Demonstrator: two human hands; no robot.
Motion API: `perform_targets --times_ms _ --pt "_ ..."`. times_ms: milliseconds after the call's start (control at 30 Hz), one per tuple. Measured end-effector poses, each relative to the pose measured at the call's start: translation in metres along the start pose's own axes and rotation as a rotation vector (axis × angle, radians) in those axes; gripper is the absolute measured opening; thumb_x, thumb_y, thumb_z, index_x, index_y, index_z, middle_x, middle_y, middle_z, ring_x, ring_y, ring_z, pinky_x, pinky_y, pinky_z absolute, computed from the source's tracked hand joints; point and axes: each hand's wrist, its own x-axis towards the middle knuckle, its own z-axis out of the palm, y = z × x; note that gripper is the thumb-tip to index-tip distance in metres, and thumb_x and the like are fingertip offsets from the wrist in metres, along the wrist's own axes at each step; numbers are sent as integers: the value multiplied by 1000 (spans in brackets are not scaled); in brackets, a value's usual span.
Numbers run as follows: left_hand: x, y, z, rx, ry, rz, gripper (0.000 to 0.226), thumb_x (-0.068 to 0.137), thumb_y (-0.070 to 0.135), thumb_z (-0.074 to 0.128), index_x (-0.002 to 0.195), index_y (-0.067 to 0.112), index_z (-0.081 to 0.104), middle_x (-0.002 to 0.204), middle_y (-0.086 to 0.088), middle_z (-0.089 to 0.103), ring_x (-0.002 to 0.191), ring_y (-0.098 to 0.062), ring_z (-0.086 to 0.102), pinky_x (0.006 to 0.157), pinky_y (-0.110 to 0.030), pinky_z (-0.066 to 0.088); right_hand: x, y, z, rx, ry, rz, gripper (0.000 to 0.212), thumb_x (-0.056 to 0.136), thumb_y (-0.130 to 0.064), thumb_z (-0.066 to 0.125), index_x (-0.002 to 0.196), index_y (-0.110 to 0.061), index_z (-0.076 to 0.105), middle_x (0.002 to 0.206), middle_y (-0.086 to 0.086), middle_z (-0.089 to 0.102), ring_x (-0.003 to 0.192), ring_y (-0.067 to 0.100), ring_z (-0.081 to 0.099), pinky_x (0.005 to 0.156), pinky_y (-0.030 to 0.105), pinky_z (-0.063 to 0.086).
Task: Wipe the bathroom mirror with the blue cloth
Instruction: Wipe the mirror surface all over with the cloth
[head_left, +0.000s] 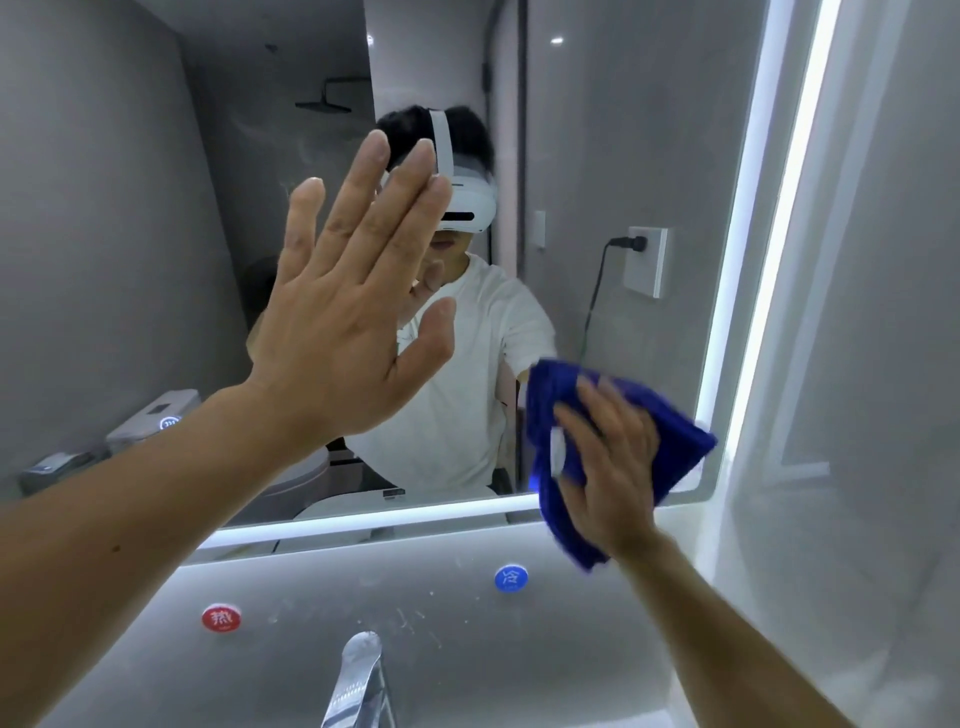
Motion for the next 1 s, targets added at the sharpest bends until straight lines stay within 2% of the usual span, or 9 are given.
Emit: perform_targets --times_ms 133,233,300,467,567,700,867,1000 --pt "5 -1 3 -3 21 15 64 101 42 25 154 6 24 161 -16 22 149 -37 13 116 -64 12 91 18 -4 -92 201 46 45 90 -27 62 132 -19 47 146 3 41 133 29 43 112 47 28" --pt "6 -3 4 6 34 10 63 101 40 27 154 6 23 161 -16 22 149 -37 13 117 -63 11 97 12 0 -180 292 108 44 92 -32 61 132 -20 46 146 5 42 133 29 43 113 47 27" --pt "5 -3 5 3 33 4 63 101 41 25 154 7 23 161 -15 21 150 -36 12 117 -62 11 67 6 4 -176 275 98 47 92 -35 61 134 -21 45 146 6 41 137 30 39 114 48 25" --pt "0 0 4 -11 -9 -18 64 101 43 23 154 7 22 162 -14 19 150 -34 10 118 -62 11 -41 -2 14 -209 76 40 52 81 -32 69 129 -20 50 143 9 45 139 36 35 111 57 28" --pt "1 1 2 -12 -14 5 64 101 42 24 154 7 23 162 -13 20 150 -33 10 118 -62 11 -46 3 10 -238 19 24 48 82 -31 68 126 -21 52 143 8 46 140 37 35 111 58 27" --pt "10 2 2 -20 24 22 63 101 42 24 154 6 24 161 -14 21 150 -34 11 117 -62 11 21 17 -1 -149 123 88 48 85 -24 67 130 -20 50 147 4 44 142 30 34 113 57 25" --pt "22 7 5 -29 23 21 64 101 43 26 154 8 24 162 -12 19 151 -30 8 119 -60 9 145 35 -13 -97 266 163 50 92 -31 62 136 -17 44 150 5 43 142 25 34 116 52 24" --pt "29 8 5 -21 -20 19 65 100 44 27 154 8 24 163 -9 17 152 -27 6 120 -58 8 139 15 -16 41 354 322 58 89 -29 70 137 -17 40 151 2 38 140 15 34 112 38 36"
